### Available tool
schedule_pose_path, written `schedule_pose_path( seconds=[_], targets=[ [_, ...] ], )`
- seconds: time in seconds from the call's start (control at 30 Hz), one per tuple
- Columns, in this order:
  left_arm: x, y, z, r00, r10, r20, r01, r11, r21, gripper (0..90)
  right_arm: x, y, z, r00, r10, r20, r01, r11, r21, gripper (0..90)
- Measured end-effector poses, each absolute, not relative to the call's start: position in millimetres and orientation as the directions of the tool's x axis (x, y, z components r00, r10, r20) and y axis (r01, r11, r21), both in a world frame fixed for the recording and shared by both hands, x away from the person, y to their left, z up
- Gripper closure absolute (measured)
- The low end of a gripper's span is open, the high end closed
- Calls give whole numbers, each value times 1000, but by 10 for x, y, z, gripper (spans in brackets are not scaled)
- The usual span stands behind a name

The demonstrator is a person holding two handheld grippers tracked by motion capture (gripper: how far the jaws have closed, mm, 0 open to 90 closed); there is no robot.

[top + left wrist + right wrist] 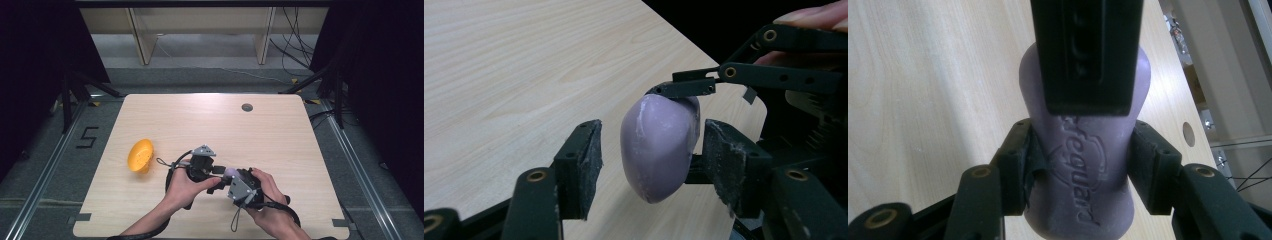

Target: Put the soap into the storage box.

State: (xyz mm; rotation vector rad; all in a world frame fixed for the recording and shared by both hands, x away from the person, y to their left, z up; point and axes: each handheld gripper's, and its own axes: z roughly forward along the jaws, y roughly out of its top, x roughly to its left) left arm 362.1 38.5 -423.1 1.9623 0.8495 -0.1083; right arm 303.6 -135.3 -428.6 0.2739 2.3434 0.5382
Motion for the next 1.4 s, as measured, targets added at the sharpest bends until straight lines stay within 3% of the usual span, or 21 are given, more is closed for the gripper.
schedule_pose_path(
  seconds=[0.53, 1.0, 1.4],
  targets=[
    [3649, 347, -4252, 755, 492, -434, 614, -297, 731, 521, 3011, -1342, -4279, -724, 349, -594, 42, 883, 468, 501],
    [3692, 359, -4266, 748, 474, -465, 632, -293, 717, 522, 3037, -1331, -4264, -713, 289, -639, -15, 905, 426, 501],
    [3677, 372, -4211, 741, 482, -467, 643, -306, 702, 585, 3011, -1314, -4283, -721, 327, -610, 7, 885, 466, 500]
  ],
)
